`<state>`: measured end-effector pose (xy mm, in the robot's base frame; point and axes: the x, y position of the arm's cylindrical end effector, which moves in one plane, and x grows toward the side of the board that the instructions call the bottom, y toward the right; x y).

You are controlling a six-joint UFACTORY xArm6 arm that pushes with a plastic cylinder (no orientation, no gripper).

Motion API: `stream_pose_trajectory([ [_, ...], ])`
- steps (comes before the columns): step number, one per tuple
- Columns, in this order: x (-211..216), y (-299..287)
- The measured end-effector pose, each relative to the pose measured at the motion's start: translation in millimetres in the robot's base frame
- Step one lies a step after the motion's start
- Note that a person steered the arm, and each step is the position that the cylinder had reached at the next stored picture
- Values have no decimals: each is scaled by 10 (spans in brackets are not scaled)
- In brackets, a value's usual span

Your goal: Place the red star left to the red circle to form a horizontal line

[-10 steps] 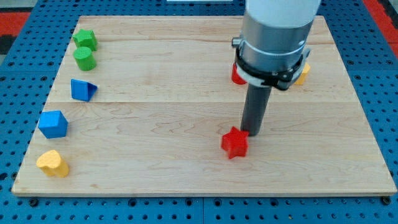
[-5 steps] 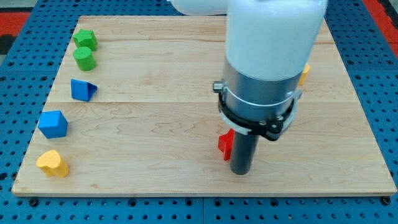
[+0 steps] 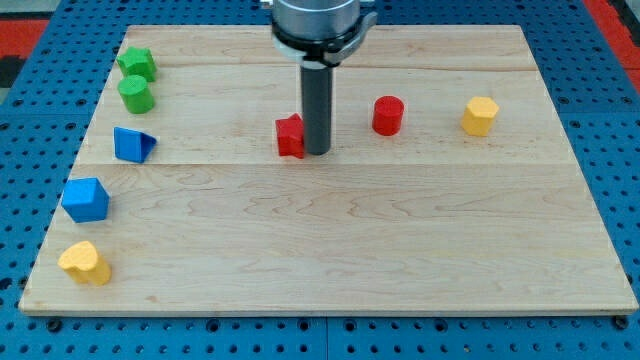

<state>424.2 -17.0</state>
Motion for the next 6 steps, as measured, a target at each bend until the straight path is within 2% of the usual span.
stream_pose_trajectory([
  [2, 271, -479],
  [3, 127, -640],
  [4, -92, -578],
  [6, -256, -237],
])
